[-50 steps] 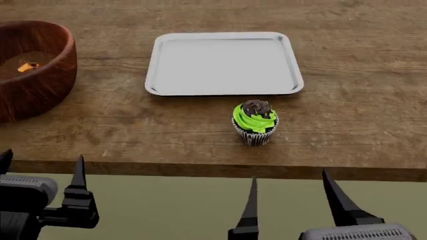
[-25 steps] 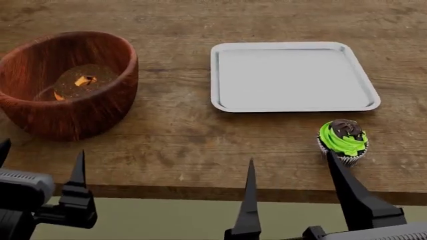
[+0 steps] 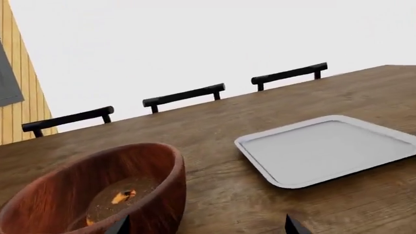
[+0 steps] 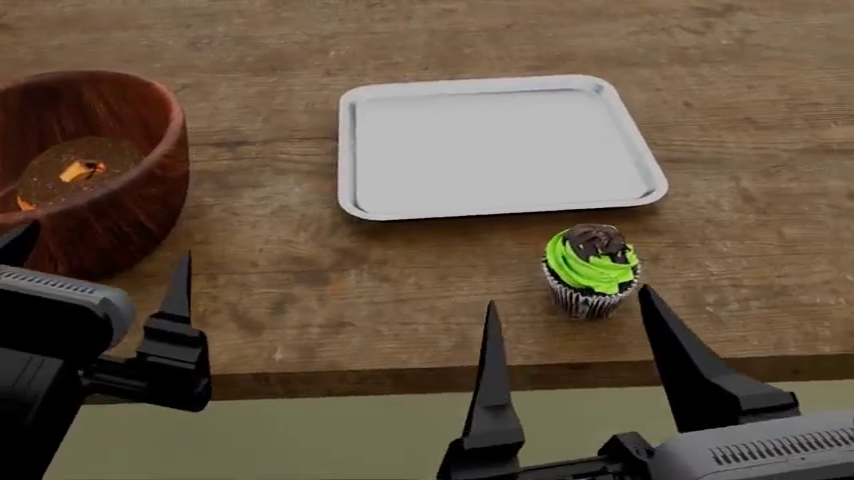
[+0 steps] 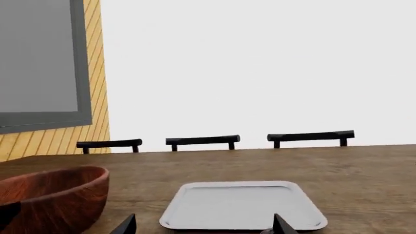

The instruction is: Pick up the bowl with donut and place it on the tray. Pick up the cupcake and place it on the tray.

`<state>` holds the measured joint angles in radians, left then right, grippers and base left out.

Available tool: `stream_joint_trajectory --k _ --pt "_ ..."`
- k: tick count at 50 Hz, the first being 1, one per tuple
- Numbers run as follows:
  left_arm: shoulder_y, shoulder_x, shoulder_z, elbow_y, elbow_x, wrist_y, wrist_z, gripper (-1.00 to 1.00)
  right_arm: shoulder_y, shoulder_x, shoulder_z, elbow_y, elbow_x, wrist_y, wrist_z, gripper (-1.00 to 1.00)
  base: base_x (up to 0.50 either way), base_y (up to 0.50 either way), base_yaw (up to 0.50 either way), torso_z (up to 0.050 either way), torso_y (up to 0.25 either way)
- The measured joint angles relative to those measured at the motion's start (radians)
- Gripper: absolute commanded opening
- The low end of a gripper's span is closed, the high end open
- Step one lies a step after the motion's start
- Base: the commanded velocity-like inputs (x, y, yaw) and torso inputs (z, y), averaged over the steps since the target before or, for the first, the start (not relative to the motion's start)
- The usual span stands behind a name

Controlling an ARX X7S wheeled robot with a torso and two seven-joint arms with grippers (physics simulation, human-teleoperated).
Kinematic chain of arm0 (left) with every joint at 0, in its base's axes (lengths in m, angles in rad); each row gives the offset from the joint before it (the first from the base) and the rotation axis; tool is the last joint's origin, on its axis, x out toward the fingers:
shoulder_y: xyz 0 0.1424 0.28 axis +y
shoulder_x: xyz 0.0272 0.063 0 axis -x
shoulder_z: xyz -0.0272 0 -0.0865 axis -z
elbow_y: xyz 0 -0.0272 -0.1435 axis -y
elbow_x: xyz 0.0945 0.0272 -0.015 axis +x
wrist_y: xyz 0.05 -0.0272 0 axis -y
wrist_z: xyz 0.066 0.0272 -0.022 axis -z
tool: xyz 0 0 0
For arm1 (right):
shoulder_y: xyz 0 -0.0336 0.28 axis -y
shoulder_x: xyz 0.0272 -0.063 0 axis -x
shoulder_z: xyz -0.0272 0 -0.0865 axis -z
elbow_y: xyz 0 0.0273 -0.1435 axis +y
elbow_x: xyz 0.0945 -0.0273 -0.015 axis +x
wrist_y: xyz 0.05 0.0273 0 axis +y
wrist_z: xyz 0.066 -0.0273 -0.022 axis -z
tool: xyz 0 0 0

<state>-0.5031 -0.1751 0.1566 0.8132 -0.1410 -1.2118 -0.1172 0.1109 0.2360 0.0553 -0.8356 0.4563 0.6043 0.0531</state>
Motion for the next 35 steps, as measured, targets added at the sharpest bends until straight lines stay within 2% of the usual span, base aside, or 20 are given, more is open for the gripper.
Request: stream_joint_trajectory --k 10,25,35 --pt "-0.020 0.000 0.007 0.017 -0.012 -0.030 -0.002 1.00 -0.006 0.011 0.004 -0.015 0.032 -0.009 -0.015 1.00 0.12 -0.47 0.00 0.000 0.000" --pt "-0.011 -0.011 -0.006 0.026 -0.026 -0.032 0.000 1.00 -0.003 0.025 0.000 -0.044 0.074 -0.010 -0.024 1.00 0.50 -0.04 0.00 0.000 0.000" --pt "-0.017 -0.015 -0.005 0.040 -0.031 -0.051 -0.006 1.00 -0.011 0.035 0.013 -0.050 0.112 -0.021 -0.025 1.00 0.08 0.00 0.00 0.000 0.000"
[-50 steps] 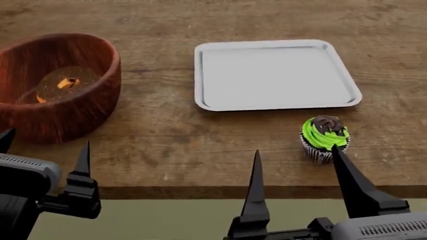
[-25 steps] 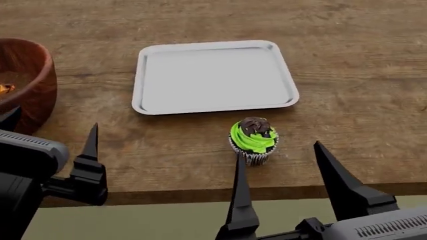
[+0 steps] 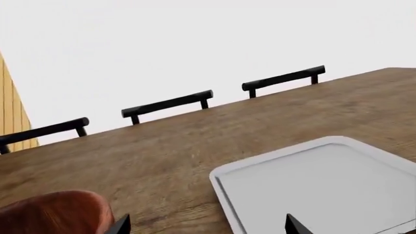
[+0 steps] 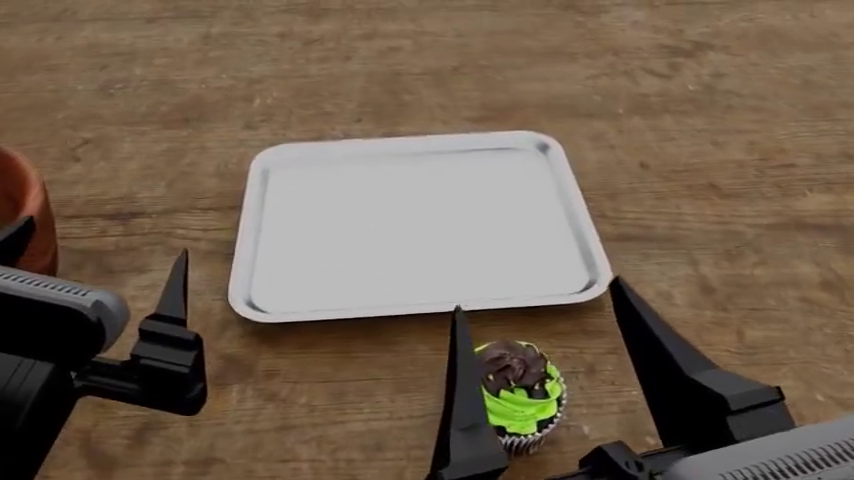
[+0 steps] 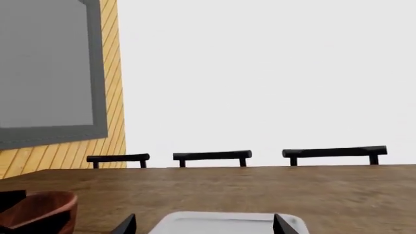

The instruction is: Pick up the bowl with donut and place it on the tray. Pick up the cupcake and place it on the tray.

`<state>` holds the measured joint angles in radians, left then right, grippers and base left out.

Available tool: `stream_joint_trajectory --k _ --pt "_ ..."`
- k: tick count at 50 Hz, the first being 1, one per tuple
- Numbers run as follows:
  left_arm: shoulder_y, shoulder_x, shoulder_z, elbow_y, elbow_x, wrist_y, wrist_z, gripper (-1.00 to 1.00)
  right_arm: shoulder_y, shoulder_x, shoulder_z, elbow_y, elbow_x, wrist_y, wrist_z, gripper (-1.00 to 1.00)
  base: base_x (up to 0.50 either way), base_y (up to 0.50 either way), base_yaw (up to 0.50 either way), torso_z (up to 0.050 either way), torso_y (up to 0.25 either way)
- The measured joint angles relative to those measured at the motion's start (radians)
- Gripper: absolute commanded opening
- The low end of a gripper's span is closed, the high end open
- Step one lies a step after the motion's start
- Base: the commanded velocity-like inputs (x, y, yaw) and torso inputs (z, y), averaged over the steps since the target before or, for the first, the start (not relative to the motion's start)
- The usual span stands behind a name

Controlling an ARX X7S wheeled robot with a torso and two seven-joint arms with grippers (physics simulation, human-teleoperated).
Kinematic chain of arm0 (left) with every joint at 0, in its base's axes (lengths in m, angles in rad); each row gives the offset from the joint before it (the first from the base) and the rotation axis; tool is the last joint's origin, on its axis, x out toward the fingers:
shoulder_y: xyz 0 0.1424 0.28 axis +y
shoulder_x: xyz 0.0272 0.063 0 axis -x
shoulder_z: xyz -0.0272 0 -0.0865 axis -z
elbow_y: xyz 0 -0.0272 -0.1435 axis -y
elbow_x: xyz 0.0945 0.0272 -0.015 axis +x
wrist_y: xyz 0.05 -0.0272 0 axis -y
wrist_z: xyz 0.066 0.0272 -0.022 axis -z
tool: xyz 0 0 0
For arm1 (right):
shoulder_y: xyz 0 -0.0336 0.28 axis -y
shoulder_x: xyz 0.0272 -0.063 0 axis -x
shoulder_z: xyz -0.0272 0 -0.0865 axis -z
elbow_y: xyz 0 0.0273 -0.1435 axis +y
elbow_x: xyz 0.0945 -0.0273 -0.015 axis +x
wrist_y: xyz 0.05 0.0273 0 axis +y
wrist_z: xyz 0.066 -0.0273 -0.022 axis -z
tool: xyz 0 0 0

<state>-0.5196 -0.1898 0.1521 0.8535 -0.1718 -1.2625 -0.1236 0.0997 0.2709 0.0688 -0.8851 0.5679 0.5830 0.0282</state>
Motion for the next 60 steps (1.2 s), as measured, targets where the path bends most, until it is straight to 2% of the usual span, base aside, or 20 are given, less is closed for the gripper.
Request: stream_joint_trajectory --k 9,20,35,46,50,56,60 --pt "-0.007 -0.005 -0.010 0.029 -0.006 -0.032 -0.005 1.00 -0.012 0.006 0.005 0.007 0.016 -0.023 0.003 1.00 0.04 0.00 0.00 0.000 0.000" --pt "-0.122 -0.019 -0.038 0.073 -0.029 -0.196 -0.029 1.00 -0.025 0.017 -0.005 0.024 0.012 -0.048 0.005 1.00 0.00 0.00 0.00 0.000 0.000" --pt "-0.283 -0.068 -0.118 -0.142 -0.133 -0.271 -0.062 1.00 -0.039 0.028 -0.019 0.038 0.008 -0.082 0.008 1.00 0.00 0.00 0.00 0.000 0.000" --pt "-0.375 -0.116 -0.109 -0.329 -0.148 -0.283 -0.093 1.00 -0.039 0.032 -0.034 0.053 0.004 -0.102 0.011 1.00 0.00 0.00 0.00 0.000 0.000" --pt "-0.426 -0.158 -0.078 -0.406 -0.257 -0.291 -0.200 1.00 -0.038 0.032 -0.043 0.062 -0.001 -0.110 0.010 1.00 0.00 0.00 0.00 0.000 0.000" --pt "-0.545 -0.248 0.029 -0.561 -0.596 -0.298 -0.487 1.00 -0.035 0.030 -0.054 0.080 -0.006 -0.122 0.009 1.00 0.00 0.00 0.00 0.000 0.000" --pt "-0.631 -0.292 0.132 -0.664 -0.768 -0.292 -0.618 1.00 -0.033 0.030 -0.062 0.088 -0.008 -0.128 0.009 1.00 0.00 0.00 0.00 0.000 0.000"
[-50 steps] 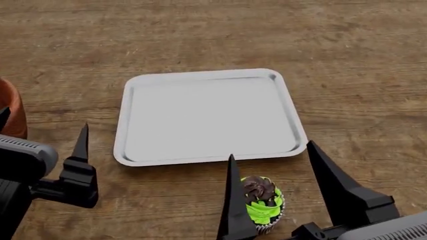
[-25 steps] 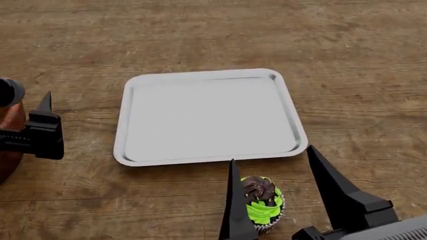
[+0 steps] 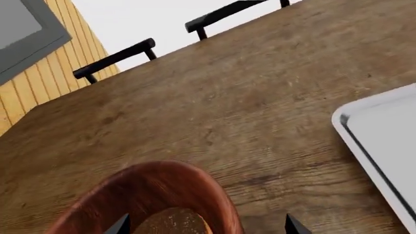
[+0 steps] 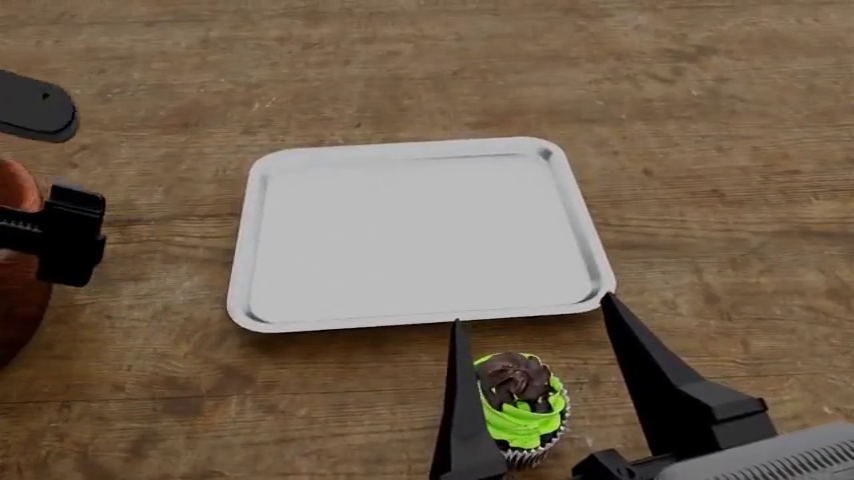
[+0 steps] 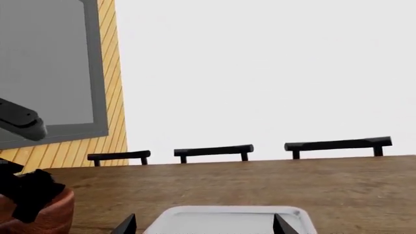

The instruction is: Pick up the bowl with donut and place it on the tray. Pick up the cupcake and place it on the tray.

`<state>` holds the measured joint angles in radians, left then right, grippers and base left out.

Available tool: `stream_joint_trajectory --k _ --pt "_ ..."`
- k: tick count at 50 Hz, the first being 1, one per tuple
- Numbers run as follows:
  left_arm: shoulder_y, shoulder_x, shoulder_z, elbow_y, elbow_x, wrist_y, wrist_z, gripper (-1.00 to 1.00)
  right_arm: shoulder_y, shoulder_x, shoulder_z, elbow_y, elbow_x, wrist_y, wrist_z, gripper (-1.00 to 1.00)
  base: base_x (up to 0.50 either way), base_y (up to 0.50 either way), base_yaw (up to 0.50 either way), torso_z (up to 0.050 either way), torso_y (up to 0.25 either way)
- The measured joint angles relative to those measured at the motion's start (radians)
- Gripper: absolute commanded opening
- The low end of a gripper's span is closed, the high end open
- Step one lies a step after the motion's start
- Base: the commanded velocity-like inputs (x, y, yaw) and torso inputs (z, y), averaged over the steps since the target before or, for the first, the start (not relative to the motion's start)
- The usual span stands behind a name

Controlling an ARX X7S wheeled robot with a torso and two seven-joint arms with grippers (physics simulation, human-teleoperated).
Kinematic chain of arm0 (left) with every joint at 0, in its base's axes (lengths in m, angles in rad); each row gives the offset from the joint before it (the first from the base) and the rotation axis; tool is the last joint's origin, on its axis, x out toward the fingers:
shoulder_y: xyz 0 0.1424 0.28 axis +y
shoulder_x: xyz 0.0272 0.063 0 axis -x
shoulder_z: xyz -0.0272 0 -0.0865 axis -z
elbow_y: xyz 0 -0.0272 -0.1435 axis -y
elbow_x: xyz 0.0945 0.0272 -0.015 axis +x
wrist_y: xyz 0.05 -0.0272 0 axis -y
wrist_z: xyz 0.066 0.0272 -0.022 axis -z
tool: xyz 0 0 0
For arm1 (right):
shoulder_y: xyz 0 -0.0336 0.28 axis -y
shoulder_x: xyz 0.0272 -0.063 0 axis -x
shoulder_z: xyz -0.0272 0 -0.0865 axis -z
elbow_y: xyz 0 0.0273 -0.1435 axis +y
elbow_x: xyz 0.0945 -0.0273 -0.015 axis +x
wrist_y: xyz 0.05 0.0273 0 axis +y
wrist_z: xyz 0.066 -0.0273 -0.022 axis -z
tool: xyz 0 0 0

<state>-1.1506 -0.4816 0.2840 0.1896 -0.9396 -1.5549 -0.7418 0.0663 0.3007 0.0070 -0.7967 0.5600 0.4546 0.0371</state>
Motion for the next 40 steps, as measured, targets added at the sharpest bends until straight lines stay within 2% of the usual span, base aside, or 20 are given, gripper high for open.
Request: stream_joint_trajectory --k 6,12,25,40 --pt "-0.103 -0.035 0.136 -0.132 -0.162 -0.001 -0.111 1.00 0.006 -0.002 -0.010 0.022 -0.002 -0.011 -0.002 1.00 0.00 0.00 0.00 0.000 0.000" --pt "-0.174 -0.056 0.240 -0.234 -0.261 0.016 -0.155 1.00 0.013 -0.004 -0.021 0.039 -0.004 -0.017 -0.002 1.00 0.00 0.00 0.00 0.000 0.000" --pt "-0.202 -0.078 0.391 -0.348 -0.287 0.127 -0.088 1.00 0.018 -0.006 -0.042 0.069 -0.012 -0.037 -0.002 1.00 0.00 0.00 0.00 0.000 0.000" --pt "-0.183 -0.089 0.482 -0.425 -0.250 0.197 -0.021 1.00 0.014 -0.004 -0.056 0.094 -0.015 -0.062 -0.004 1.00 0.00 0.00 0.00 0.000 0.000"
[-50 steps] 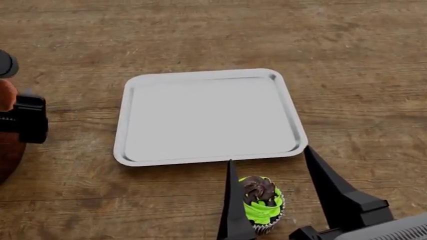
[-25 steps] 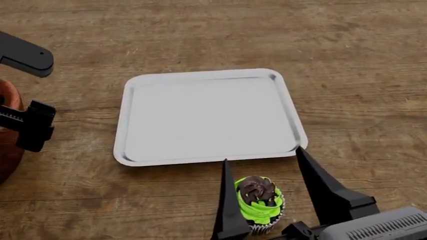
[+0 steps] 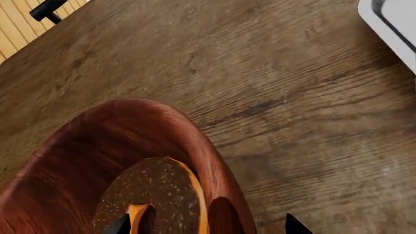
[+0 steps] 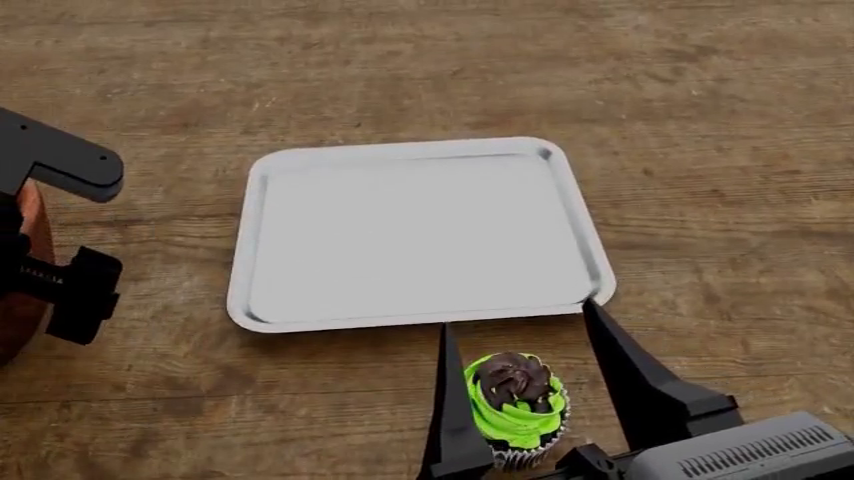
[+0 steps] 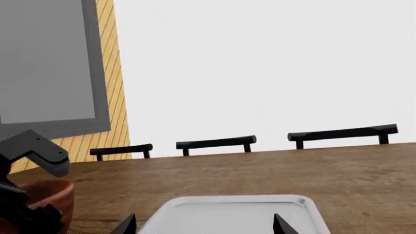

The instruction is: Pick up the bowl with donut and place it on the tray. Pick up the cupcake and place it on the tray.

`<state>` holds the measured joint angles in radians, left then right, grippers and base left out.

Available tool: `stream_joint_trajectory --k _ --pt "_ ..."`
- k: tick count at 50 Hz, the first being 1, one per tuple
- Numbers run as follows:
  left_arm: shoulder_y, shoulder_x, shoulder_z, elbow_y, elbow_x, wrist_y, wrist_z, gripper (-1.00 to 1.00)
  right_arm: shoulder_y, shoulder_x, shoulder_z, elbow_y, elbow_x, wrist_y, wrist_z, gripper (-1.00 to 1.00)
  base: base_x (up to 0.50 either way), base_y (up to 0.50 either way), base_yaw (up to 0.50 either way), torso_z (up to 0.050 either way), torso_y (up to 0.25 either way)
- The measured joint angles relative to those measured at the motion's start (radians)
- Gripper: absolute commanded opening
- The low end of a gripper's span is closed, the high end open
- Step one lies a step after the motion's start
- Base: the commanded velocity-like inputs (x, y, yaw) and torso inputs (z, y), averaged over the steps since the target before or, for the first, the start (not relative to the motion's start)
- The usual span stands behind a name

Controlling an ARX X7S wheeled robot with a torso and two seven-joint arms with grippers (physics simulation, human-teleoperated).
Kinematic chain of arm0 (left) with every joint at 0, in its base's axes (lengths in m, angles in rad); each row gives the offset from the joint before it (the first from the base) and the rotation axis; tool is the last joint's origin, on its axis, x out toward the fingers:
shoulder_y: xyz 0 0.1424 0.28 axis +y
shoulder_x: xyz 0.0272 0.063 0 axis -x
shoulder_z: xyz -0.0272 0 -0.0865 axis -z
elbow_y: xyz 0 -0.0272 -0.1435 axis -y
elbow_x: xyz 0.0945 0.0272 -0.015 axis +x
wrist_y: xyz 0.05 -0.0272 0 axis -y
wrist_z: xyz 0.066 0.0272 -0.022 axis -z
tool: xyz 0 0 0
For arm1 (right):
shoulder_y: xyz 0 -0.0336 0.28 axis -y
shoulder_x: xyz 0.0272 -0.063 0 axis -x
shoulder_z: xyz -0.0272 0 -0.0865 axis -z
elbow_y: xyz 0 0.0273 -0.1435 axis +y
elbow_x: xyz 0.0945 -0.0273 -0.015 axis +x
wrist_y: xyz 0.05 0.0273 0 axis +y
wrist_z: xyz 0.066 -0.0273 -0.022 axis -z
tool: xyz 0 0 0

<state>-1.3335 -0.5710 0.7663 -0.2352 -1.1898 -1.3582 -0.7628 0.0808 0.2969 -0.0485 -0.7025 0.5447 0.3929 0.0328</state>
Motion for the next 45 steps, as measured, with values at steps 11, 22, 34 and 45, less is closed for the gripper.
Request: stream_joint_trajectory --k 11,22,34,45 --pt "-0.007 0.003 0.022 -0.016 0.018 0.014 0.024 -1.00 -0.002 0.001 -0.006 0.018 -0.002 -0.015 -0.002 1.00 0.00 0.00 0.00 0.000 0.000" --pt "0.003 -0.003 0.020 -0.006 -0.003 0.011 0.022 -1.00 -0.005 0.004 -0.007 0.023 0.000 -0.024 0.002 1.00 0.00 0.00 0.00 0.000 0.000" --pt "-0.056 0.010 0.014 0.113 -0.081 -0.040 -0.070 -1.00 -0.011 0.007 -0.003 0.028 0.003 -0.037 0.006 1.00 0.00 0.00 0.00 0.000 0.000" --pt "-0.182 0.101 0.083 0.175 -0.069 -0.075 -0.085 -1.00 -0.027 0.012 0.022 0.048 0.021 -0.069 -0.005 1.00 0.00 0.00 0.00 0.000 0.000"
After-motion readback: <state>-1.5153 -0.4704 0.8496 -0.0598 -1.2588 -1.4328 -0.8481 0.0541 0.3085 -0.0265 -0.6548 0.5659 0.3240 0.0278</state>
